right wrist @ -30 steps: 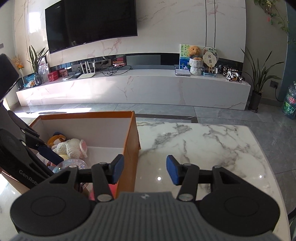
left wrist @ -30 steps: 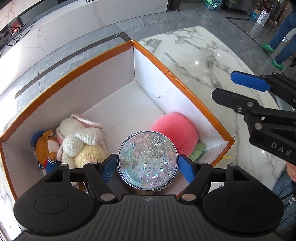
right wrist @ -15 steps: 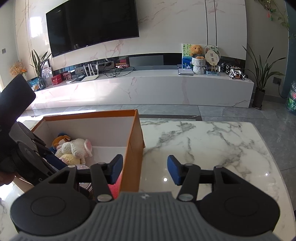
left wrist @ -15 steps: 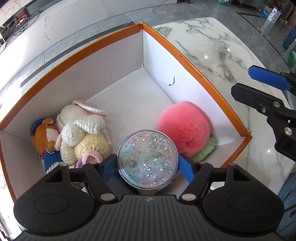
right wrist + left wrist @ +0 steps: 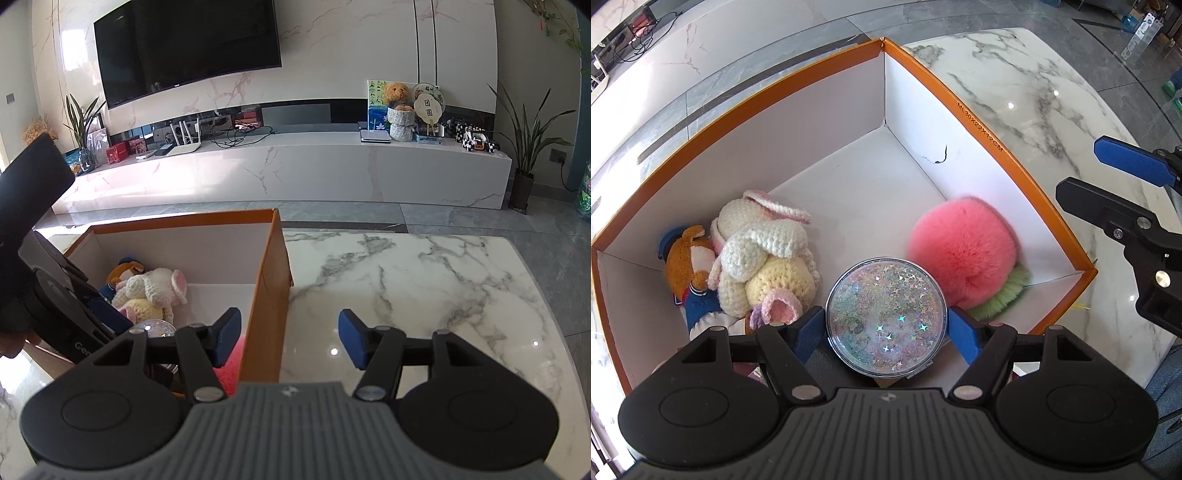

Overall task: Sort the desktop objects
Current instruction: 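Withdraw both grippers from the box toward the remaining items on the table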

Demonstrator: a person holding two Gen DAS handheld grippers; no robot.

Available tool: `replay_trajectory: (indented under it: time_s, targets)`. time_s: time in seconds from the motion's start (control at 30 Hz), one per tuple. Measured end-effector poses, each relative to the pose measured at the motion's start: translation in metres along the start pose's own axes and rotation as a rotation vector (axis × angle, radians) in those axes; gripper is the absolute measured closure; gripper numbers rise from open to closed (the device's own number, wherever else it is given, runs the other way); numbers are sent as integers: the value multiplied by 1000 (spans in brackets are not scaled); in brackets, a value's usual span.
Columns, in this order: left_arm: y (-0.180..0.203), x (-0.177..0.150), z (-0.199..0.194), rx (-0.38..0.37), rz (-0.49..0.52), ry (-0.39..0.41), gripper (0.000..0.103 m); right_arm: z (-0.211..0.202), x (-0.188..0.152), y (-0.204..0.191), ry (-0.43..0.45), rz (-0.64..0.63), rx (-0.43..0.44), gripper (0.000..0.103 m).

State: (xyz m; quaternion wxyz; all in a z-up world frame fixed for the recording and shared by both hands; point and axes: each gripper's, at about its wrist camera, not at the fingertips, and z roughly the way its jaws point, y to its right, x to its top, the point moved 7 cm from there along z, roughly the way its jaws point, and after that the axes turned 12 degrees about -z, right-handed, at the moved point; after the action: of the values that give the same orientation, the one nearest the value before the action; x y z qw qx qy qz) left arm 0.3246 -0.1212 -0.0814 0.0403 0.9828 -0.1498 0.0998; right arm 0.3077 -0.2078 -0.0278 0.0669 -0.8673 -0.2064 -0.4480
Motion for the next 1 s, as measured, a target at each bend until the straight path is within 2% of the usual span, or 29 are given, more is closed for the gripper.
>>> replay_trajectory:
  time_s: [0.47, 0.63, 0.8, 1.0]
  targets:
    - [-1, 0, -1, -5, -6, -17, 18, -2, 0, 2, 7, -1, 1, 42]
    - [0, 0, -3, -25, -5, -21, 13, -3, 0, 2, 6, 1, 0, 42]
    - [2, -2, -16, -30, -8, 25, 13, -3, 1, 3, 9, 3, -1, 42]
    - [13, -16, -59, -45, 27, 162, 17, -11, 1, 0, 11, 6, -8, 42]
